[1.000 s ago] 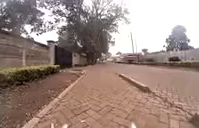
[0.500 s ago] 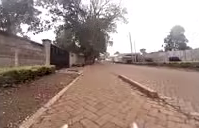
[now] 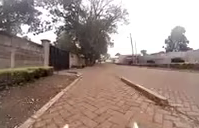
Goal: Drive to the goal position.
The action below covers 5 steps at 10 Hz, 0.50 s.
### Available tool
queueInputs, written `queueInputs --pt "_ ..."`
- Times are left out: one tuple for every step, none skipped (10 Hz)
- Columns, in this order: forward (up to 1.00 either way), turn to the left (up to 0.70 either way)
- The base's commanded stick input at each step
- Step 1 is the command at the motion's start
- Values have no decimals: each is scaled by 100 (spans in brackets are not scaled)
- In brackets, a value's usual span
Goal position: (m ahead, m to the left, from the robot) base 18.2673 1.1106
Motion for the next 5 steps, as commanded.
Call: queueInputs --pt "70 0" --pt "70 0" --pt "70 0" --pt "70 0" --pt "70 0"
